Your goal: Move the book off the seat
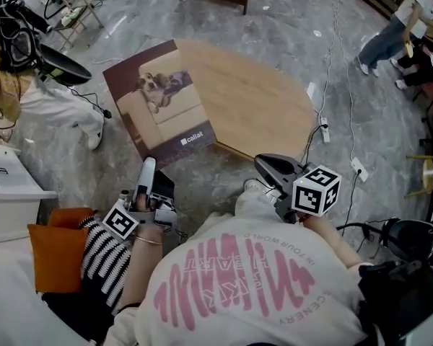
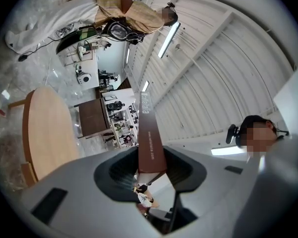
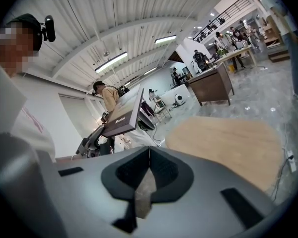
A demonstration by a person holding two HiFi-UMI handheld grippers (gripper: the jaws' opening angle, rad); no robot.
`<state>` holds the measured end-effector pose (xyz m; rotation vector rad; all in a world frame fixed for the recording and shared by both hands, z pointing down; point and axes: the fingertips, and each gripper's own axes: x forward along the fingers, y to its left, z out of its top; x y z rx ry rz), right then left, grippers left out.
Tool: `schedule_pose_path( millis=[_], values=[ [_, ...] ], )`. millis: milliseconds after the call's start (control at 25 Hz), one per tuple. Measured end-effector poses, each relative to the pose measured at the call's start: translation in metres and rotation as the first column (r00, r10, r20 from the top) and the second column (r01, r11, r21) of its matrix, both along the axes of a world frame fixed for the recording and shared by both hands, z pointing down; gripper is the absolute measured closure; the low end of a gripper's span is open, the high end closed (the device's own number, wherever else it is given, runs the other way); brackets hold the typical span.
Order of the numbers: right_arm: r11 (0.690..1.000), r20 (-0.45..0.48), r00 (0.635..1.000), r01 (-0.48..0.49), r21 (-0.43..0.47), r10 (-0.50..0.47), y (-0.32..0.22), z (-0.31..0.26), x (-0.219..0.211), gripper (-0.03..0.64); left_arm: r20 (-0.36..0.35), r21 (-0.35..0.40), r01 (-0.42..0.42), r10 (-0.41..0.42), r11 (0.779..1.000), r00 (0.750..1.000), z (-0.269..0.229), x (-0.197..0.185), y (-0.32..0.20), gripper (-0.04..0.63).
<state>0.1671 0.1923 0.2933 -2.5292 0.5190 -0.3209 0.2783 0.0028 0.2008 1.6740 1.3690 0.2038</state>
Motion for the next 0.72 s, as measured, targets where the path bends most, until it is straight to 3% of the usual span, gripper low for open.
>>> schedule_pose_path(
  millis=[480, 720],
  values=[
    [0.996, 0.018, 0.996, 0.089, 0.001, -0.089, 0.095, 0.011, 0.029, 0.606, 0.019, -0.02, 0.087, -0.087, 0.996, 0.996, 0.009, 0.009, 0.085, 0.437],
    [0.99, 0.023, 0.99, 0.141, -0.018, -0.141, 0.105, 0.008, 0.044, 0.606, 0.022, -0.039, 0.129, -0.128, 0.991, 0.991, 0.012, 0.014, 0.093, 0.437]
  ],
)
